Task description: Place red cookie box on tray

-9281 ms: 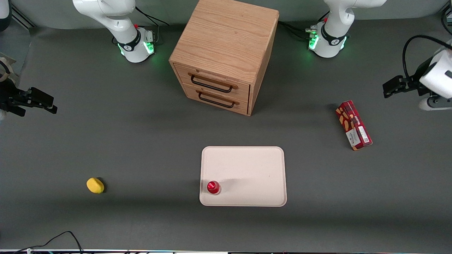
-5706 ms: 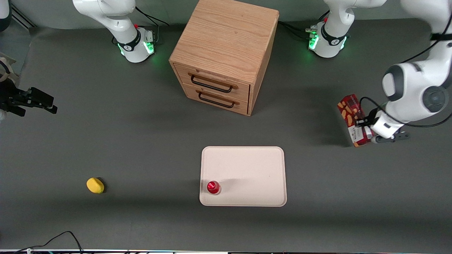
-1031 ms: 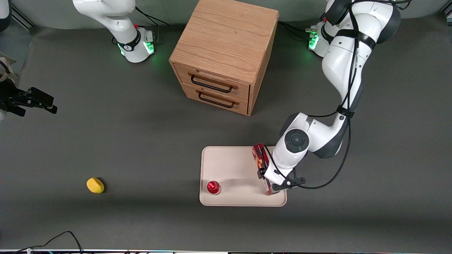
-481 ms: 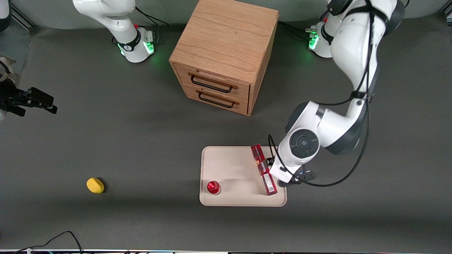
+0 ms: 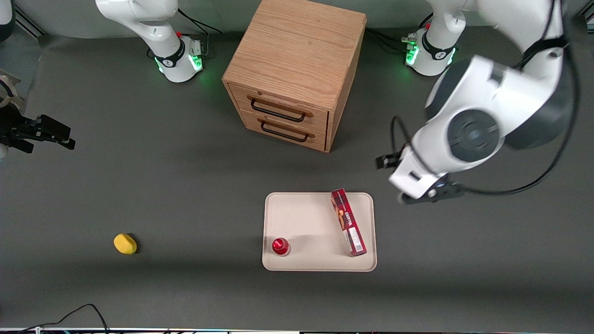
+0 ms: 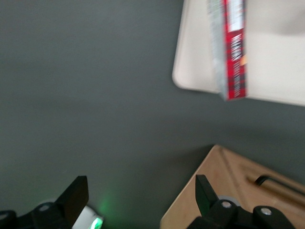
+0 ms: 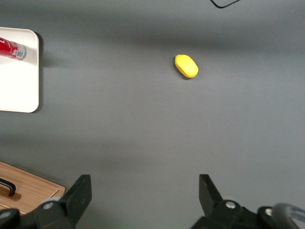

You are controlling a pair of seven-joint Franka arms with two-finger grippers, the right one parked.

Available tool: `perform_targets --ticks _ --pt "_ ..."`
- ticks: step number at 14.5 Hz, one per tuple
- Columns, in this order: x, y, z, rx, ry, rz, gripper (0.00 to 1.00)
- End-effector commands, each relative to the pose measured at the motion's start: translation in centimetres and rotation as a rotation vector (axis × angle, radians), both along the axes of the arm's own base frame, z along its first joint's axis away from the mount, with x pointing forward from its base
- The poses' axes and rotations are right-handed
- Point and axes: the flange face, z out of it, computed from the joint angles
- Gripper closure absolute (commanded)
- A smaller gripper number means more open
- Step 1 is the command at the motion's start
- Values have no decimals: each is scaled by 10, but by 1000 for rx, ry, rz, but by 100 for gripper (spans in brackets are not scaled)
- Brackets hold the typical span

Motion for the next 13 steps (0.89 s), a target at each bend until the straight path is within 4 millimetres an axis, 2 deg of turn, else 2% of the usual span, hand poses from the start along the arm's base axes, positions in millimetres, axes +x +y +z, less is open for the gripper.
perform_targets --ticks 1,3,5,6,8,11,13 --pt "-29 27 49 5 13 -14 0" --pt "-44 50 75 15 17 -24 0" --pt "-65 75 91 -5 22 -67 0" --pt "-75 100 98 -25 4 -88 0" --pt "-93 143 93 -61 -18 -140 0" --pt "-105 202 76 -91 -51 -192 0" --pt "-113 218 64 -61 -93 -219 0"
